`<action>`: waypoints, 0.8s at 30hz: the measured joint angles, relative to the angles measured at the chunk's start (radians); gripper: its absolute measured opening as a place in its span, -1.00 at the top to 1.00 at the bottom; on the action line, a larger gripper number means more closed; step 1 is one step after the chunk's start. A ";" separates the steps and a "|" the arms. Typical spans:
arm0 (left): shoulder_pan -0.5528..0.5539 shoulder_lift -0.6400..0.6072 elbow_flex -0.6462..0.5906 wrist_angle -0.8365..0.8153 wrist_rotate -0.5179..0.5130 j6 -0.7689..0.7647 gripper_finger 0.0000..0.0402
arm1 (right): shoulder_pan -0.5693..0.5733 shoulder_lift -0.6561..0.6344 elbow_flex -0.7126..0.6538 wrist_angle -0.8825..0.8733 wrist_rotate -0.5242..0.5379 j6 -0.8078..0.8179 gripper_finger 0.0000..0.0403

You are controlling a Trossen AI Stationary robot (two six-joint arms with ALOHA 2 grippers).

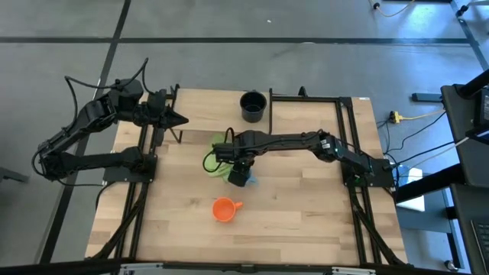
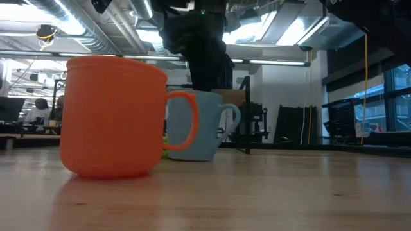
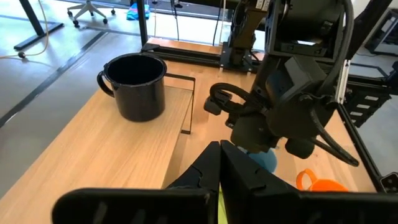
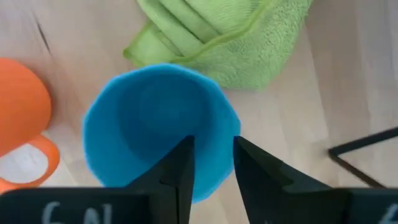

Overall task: Stack small to large cups/mugs on shelf
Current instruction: Put the blue mug on the shelf

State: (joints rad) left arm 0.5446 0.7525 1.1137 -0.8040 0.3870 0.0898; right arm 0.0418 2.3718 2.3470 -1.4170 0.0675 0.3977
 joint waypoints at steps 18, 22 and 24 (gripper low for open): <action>-0.091 0.045 0.000 0.008 0.021 0.001 0.98 | 0.002 -0.170 0.004 0.098 0.332 -0.017 0.42; -0.161 0.115 -0.001 -0.031 -0.031 0.024 0.99 | 0.010 -0.247 0.007 0.046 0.430 0.045 0.42; -0.193 0.152 -0.020 -0.031 -0.042 0.032 0.98 | 0.019 -0.277 0.007 0.004 0.501 0.081 0.42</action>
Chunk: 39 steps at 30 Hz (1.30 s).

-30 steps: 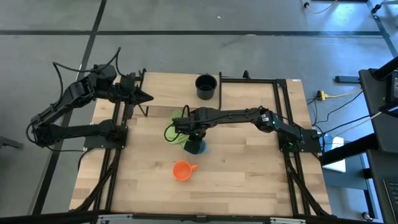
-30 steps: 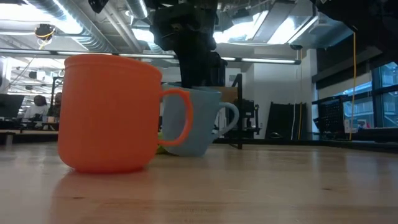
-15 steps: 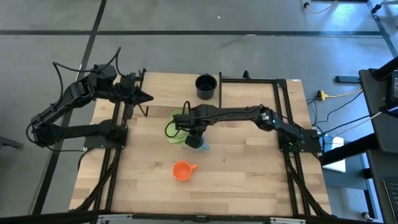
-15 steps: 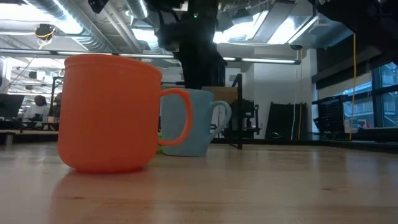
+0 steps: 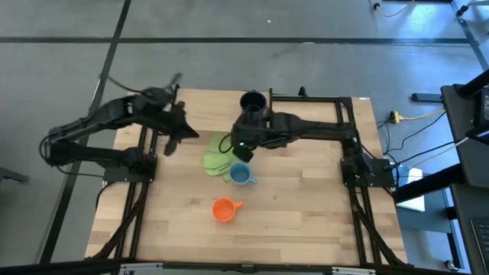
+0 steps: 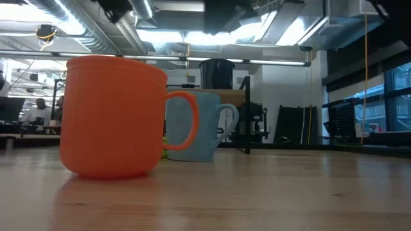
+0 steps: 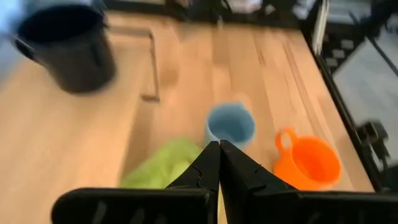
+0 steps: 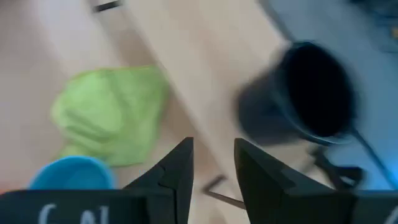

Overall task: Stack small to large cups/mugs on shelf
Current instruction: Put the blue mug on the shelf

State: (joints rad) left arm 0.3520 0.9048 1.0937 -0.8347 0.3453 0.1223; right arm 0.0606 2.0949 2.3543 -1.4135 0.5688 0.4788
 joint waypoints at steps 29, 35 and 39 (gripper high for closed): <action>-0.245 0.321 -0.212 0.575 -0.094 -0.366 0.80 | 0.075 -0.200 -0.004 -0.157 0.147 0.284 0.42; -0.287 0.410 -0.214 0.547 -0.097 -0.363 0.80 | 0.082 -0.195 -0.004 -0.158 0.113 0.340 0.42; -0.297 0.443 -0.212 0.551 -0.102 -0.347 0.80 | 0.101 -0.197 -0.070 -0.155 0.038 0.438 0.42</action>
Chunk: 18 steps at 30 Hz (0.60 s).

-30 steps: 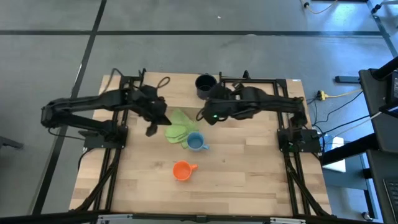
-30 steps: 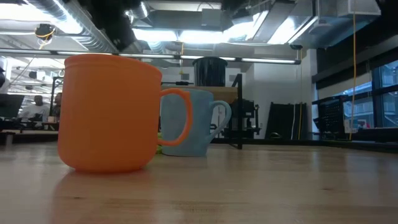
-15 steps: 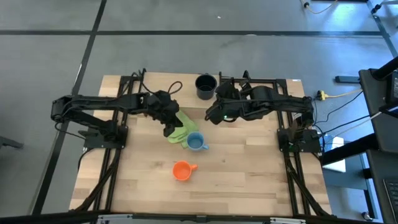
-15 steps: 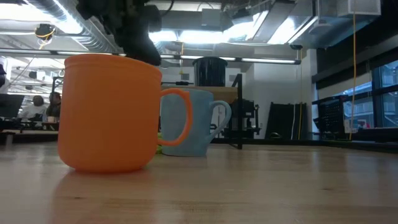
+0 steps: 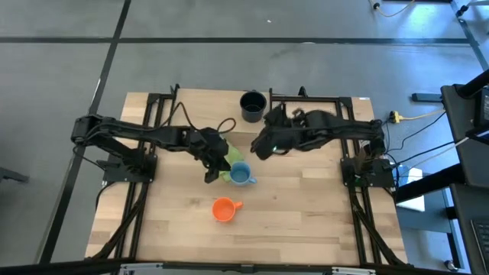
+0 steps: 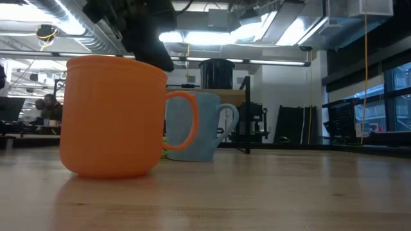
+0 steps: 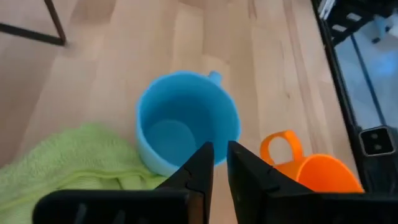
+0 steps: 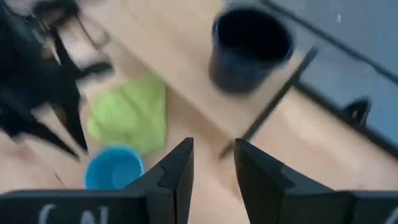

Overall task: Stack small to large cups/mugs on shelf
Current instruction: Put the blue mug on the shelf

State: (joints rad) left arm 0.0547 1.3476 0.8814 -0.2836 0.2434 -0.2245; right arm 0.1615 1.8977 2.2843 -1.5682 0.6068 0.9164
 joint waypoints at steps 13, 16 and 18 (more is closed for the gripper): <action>0.030 -0.165 0.000 -0.054 0.000 0.024 0.80 | 0.010 0.004 -0.477 0.227 -0.379 0.198 0.96; 0.030 -0.169 -0.003 -0.124 -0.005 0.024 0.80 | -0.001 0.004 -0.556 0.356 -0.437 0.211 0.96; 0.027 -0.170 -0.020 -0.134 -0.006 0.022 0.80 | -0.010 0.004 -0.597 0.407 -0.443 0.237 0.98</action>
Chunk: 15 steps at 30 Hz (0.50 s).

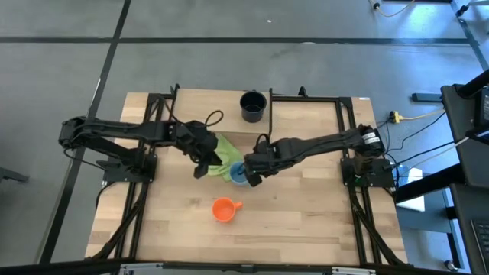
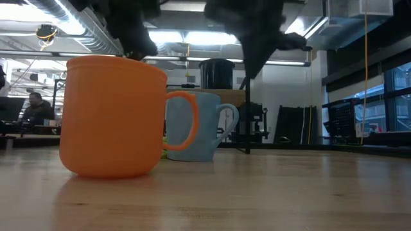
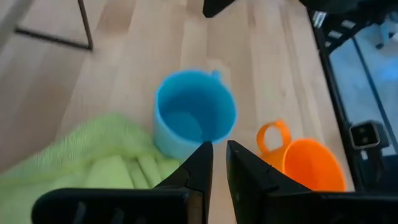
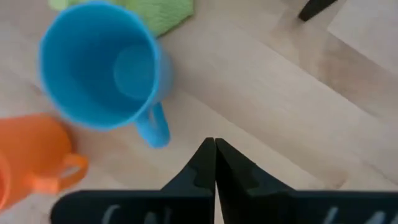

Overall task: Stack small to large cups/mugs on shelf
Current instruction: Put the blue mug on the shelf

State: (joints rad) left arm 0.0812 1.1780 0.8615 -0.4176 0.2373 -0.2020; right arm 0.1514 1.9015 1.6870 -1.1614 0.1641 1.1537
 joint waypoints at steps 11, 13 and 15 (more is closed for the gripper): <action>-0.053 -0.028 -0.116 0.012 -0.009 -0.032 0.80 | -0.041 -0.002 -0.163 0.254 -0.029 0.058 0.99; -0.057 -0.046 -0.122 0.028 -0.009 -0.032 0.80 | -0.052 -0.001 -0.205 0.337 -0.042 0.069 0.99; -0.057 -0.081 -0.128 0.024 -0.009 -0.032 0.80 | -0.063 -0.001 -0.241 0.410 -0.060 0.072 0.99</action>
State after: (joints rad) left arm 0.0243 1.0974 0.7336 -0.3937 0.2279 -0.2344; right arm 0.0888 1.9003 1.4456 -0.7515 0.1045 1.2258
